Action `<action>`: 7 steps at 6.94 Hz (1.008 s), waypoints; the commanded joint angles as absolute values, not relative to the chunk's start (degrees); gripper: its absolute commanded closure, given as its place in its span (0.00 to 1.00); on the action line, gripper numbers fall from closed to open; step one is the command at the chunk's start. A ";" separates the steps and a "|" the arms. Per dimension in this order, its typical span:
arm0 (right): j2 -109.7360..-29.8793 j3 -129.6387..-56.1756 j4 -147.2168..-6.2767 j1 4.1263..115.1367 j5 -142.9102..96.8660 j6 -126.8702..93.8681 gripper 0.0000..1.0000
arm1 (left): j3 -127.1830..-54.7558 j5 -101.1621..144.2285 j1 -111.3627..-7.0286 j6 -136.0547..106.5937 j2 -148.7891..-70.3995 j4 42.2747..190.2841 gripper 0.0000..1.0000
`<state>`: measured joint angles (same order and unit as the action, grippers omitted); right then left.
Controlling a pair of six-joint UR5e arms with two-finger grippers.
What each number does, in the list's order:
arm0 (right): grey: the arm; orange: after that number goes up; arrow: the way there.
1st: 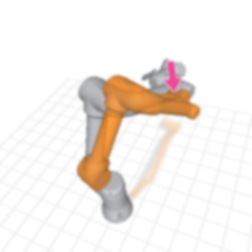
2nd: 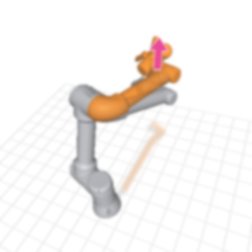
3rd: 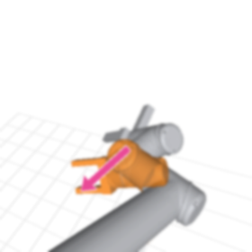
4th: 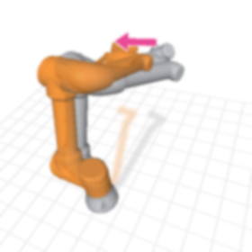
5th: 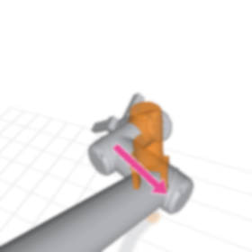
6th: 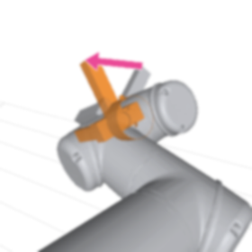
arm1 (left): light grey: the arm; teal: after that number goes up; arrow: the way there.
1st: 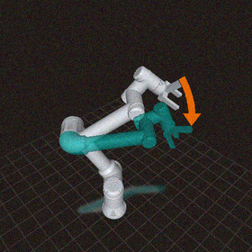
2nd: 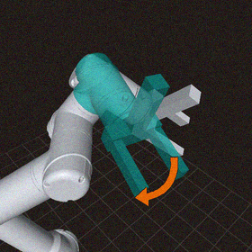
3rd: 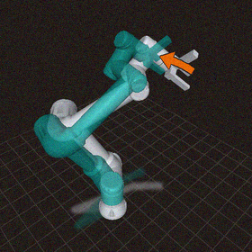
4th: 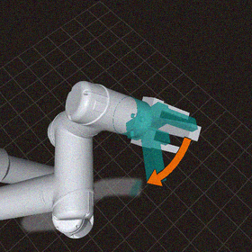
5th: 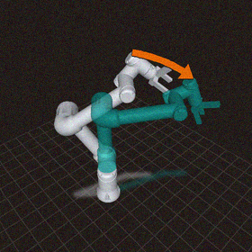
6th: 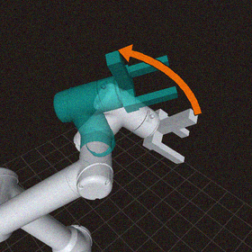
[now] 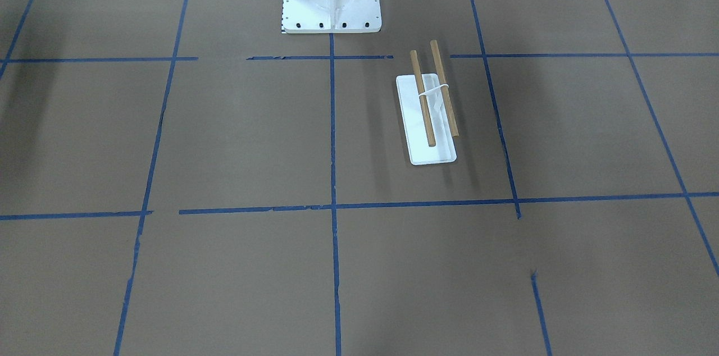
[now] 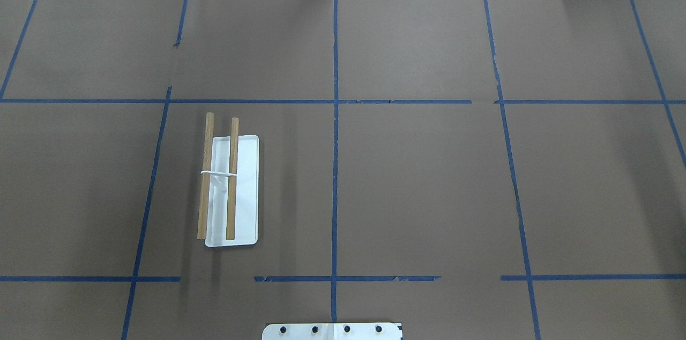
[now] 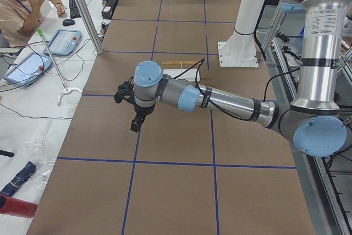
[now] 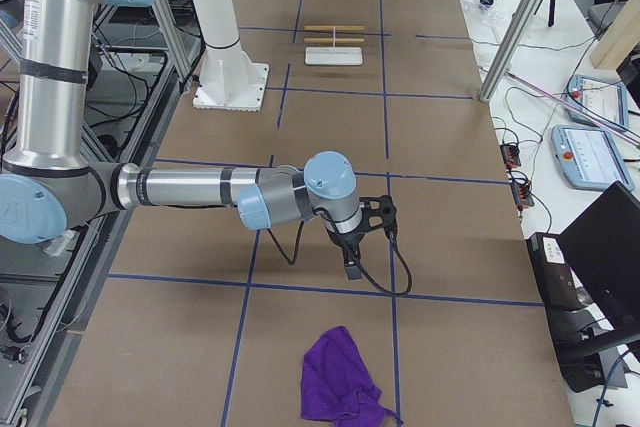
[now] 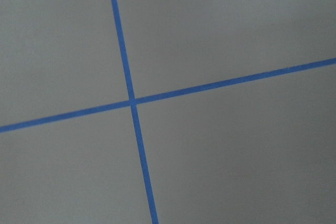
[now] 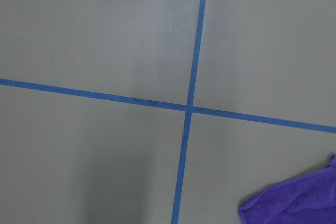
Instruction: Hang towel on rack
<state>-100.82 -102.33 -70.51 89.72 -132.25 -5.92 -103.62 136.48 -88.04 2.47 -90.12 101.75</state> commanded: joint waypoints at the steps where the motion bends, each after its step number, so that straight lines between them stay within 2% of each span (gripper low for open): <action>1: -104.31 -100.04 -64.61 89.47 -132.28 -4.67 0.07 | -103.27 136.41 -88.15 0.89 -89.83 111.59 0.00; 2: -104.85 -93.67 -58.77 89.39 -131.75 0.65 0.01 | -102.92 136.41 -88.07 0.70 -89.74 112.14 0.00; 4: -104.59 -79.35 -45.33 89.30 -130.44 2.11 0.01 | -103.36 136.49 -88.07 0.70 -89.74 112.24 0.00; 5: -104.33 -75.36 -42.13 87.73 -126.78 1.76 0.05 | -103.36 136.41 -88.07 0.62 -89.91 112.24 0.00; 7: -104.07 -71.66 -41.75 86.23 -123.50 -2.34 0.22 | -103.36 136.49 -88.07 -0.17 -89.83 113.54 0.00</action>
